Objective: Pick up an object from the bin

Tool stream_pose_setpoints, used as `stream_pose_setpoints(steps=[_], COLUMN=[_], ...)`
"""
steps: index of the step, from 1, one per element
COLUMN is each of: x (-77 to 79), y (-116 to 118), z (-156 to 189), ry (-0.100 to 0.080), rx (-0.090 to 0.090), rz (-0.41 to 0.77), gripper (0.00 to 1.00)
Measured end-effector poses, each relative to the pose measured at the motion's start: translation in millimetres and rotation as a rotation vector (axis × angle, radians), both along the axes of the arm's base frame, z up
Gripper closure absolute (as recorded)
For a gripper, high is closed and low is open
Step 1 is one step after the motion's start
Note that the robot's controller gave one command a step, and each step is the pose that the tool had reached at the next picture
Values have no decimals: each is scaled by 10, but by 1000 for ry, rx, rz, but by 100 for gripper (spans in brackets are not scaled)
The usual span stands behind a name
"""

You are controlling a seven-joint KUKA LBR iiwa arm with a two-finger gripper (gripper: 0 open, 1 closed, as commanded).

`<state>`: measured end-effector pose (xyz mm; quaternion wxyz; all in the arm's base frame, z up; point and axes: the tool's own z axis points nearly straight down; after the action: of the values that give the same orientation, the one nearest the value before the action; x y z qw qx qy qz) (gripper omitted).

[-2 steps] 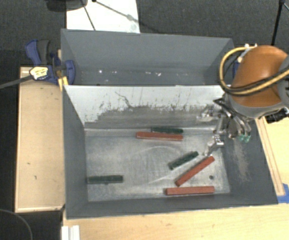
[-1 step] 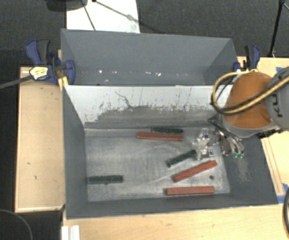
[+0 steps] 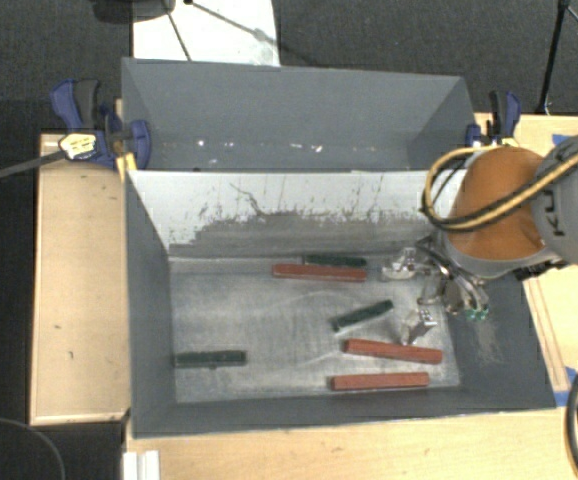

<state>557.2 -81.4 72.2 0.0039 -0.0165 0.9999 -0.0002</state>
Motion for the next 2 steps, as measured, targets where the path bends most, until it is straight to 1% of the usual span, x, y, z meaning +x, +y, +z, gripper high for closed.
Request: stream_pose_setpoints(steps=[2], x=[-2], y=[18], z=[2], ry=[1], rx=[-1], rz=[-9], gripper=[0])
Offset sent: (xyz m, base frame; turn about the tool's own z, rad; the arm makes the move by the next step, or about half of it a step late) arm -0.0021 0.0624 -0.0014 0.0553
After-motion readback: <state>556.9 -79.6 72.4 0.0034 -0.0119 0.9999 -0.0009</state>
